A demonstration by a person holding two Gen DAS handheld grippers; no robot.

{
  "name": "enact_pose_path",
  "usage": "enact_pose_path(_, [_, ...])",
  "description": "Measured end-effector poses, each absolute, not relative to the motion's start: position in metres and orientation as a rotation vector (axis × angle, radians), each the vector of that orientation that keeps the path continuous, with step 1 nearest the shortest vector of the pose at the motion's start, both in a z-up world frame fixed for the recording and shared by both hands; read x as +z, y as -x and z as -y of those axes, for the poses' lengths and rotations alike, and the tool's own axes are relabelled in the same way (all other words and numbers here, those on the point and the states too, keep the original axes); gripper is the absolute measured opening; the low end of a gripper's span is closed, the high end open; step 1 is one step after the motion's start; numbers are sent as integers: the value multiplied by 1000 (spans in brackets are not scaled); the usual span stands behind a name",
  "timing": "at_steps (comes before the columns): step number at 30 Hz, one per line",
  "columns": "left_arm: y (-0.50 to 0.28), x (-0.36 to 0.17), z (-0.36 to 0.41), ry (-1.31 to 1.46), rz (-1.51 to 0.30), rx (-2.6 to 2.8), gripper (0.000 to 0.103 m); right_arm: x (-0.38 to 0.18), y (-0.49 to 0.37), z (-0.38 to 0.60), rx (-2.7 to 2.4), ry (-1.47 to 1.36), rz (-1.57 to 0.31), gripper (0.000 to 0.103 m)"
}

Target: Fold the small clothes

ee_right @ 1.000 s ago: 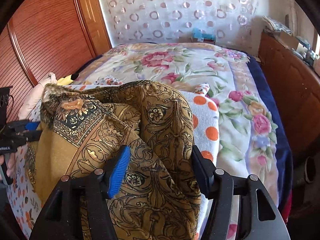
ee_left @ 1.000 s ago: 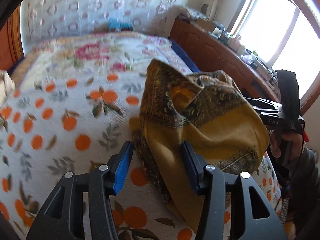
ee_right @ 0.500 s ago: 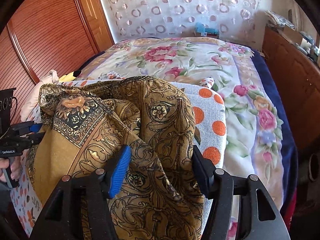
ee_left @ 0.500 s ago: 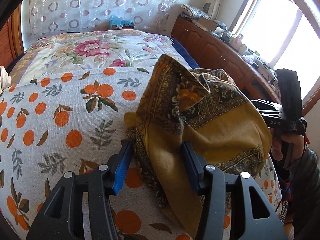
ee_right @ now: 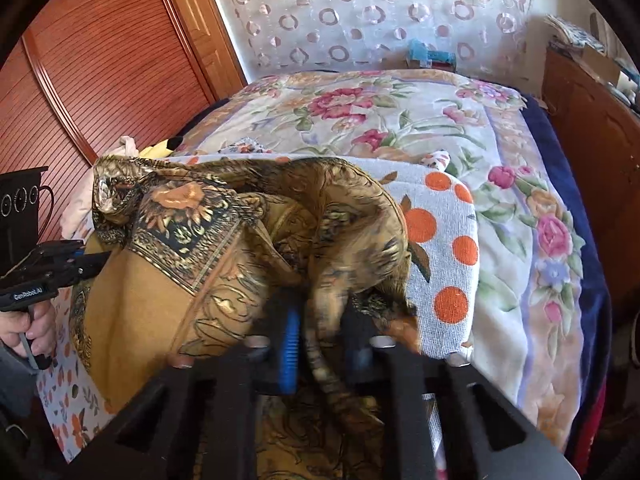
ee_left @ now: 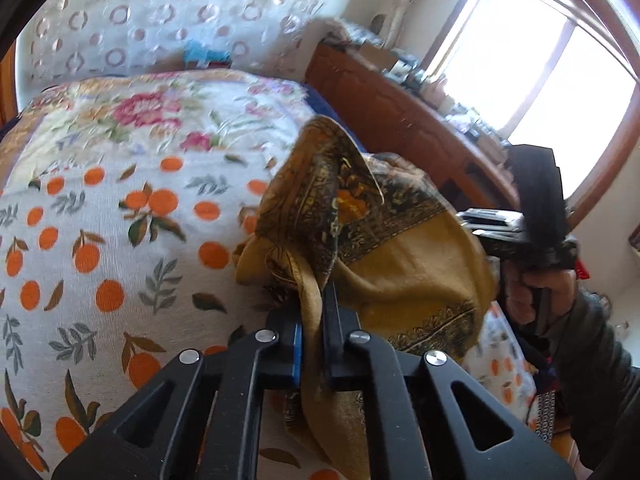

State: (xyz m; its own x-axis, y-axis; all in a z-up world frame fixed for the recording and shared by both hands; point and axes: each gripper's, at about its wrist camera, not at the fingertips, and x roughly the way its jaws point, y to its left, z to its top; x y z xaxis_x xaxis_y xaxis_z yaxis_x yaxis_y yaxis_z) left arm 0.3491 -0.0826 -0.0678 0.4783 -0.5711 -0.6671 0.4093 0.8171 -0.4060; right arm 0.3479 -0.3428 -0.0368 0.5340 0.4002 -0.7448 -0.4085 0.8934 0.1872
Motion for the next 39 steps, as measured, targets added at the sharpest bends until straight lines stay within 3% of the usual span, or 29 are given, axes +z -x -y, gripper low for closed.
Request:
enact_pose_path(12, [-322, 11, 51, 182, -708, -664, 7, 8, -321, 322, 491, 25, -719, 11])
enact_pose_path(22, [-309, 54, -40, 160, -597, -528, 7, 45, -329, 239, 606, 67, -607, 11])
enact_pose_path(30, [-294, 53, -147, 191, -534, -334, 7, 66, -368, 107, 735, 172, -580, 11])
enact_pose_path(39, [-298, 11, -240, 313, -540, -186, 7, 58, -439, -31, 809, 271, -613, 11])
